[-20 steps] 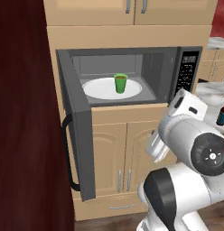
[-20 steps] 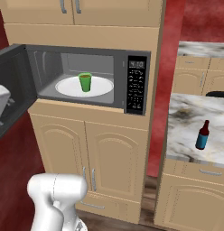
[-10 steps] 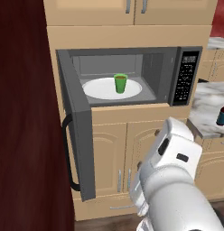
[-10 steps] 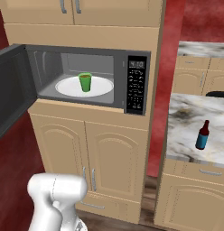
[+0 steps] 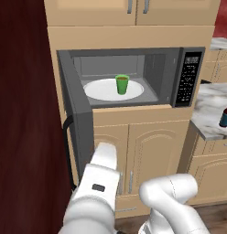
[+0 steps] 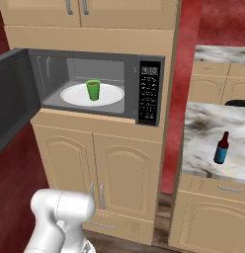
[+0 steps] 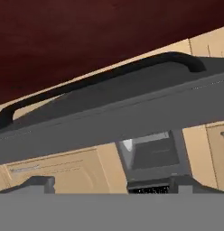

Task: Place the microwavable item in the microwave. Then, close the microwave door and press the start button.

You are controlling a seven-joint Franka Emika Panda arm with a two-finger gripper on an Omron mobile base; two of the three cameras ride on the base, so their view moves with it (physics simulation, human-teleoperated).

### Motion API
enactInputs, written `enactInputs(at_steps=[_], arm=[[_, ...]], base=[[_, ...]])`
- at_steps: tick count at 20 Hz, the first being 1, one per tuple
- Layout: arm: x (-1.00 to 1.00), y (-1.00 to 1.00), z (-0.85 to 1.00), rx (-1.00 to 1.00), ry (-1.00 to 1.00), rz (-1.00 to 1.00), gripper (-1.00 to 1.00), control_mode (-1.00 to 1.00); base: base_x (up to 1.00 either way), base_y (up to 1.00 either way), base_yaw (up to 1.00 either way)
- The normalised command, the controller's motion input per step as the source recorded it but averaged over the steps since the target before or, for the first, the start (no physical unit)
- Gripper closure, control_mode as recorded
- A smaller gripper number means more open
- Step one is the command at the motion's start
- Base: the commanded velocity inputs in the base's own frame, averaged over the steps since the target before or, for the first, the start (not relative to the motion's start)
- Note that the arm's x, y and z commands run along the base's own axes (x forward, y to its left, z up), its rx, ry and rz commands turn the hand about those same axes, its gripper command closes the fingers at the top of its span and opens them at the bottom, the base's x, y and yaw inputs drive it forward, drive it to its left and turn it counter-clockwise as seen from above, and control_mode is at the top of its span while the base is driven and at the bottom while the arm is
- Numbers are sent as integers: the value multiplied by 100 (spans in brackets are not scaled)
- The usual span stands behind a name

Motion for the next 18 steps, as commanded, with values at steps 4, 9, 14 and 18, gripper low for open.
enactInputs(at_steps=[4,9,14,18], arm=[[80,100,-64,-14,3,0,-100,-100],[79,100,-60,-14,0,0,-100,-100],[94,53,-51,-8,0,0,-100,-100],[100,-1,-31,-1,8,-6,-100,-100]], base=[[0,0,0],[0,0,0],[0,0,0],[0,0,0]])
